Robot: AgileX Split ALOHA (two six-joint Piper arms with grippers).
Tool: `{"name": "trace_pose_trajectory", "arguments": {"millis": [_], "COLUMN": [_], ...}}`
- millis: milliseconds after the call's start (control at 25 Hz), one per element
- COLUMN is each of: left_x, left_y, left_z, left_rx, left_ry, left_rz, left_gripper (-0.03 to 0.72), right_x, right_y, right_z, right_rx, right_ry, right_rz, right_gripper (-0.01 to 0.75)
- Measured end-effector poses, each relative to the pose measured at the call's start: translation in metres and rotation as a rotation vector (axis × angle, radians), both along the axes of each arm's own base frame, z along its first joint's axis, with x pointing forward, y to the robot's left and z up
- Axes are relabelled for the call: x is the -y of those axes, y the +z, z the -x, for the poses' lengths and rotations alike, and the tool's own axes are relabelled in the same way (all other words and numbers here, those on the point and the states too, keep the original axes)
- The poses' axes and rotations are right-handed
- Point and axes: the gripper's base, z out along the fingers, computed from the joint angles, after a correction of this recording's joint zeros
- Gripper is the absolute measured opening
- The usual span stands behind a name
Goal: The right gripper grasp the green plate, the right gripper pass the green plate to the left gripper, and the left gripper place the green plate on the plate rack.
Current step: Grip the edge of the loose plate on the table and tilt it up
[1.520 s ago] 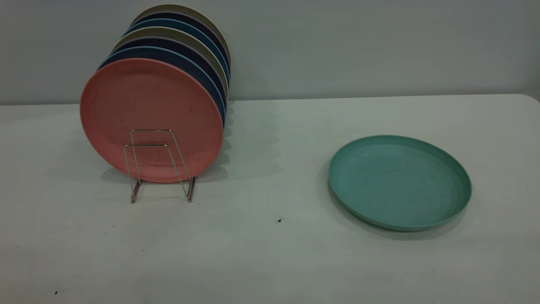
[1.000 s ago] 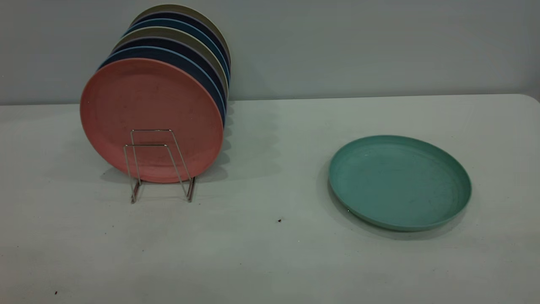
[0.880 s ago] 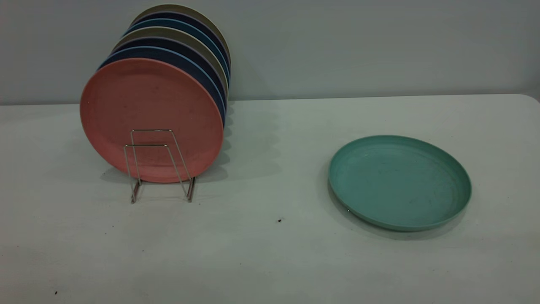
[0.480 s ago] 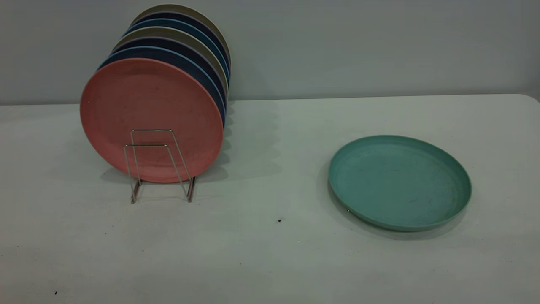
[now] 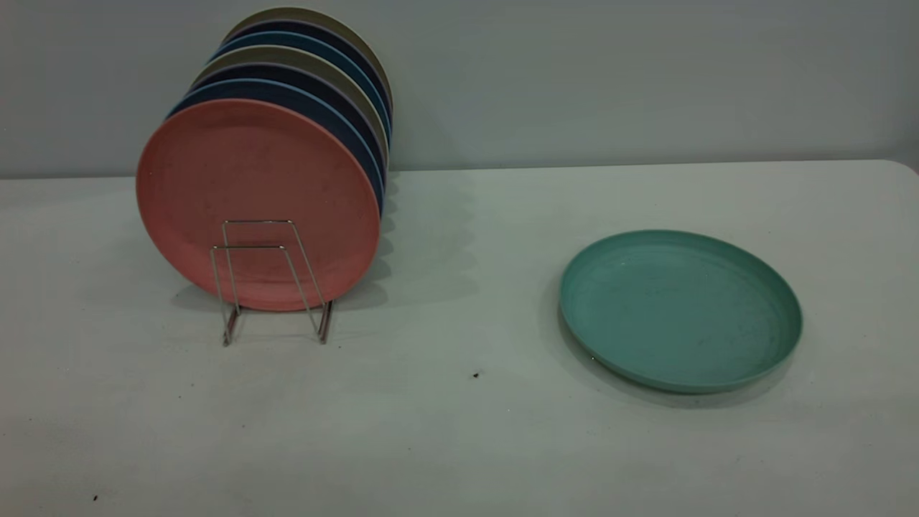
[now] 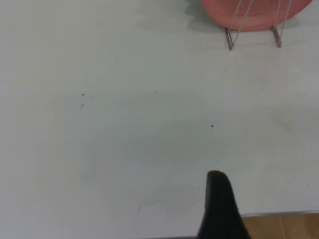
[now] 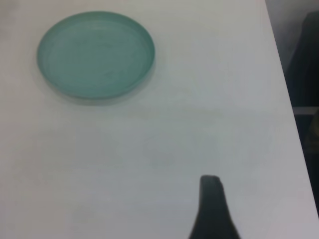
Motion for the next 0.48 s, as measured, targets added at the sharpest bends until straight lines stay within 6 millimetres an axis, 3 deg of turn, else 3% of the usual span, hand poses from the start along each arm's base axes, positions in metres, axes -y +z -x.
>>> {"name": "trace_pose_trajectory", "arguments": {"millis": [200,320,480], "left_x": [0.0,0.0,0.004], "left_y": [0.0,0.007,0.02], "left_z": [0.0,-0.002,-0.017], "left_rx": [0.002,0.065,0.154], "left_ry": [0.002,0.004,0.003], "left_rz": [0.002,0.005,0.08], "left_gripper": [0.52,0.52,0.519], "right_x": [0.0,0.0,0.0], "right_y": [0.0,0.011,0.027], "right_z": [0.0,-0.002,-0.027], "right_rx": [0.002,0.082,0.176], "right_ry": [0.0,0.0,-0.003], "right_rz": [0.0,0.001,-0.007], "right_gripper": [0.546,0.546,0.544]}}
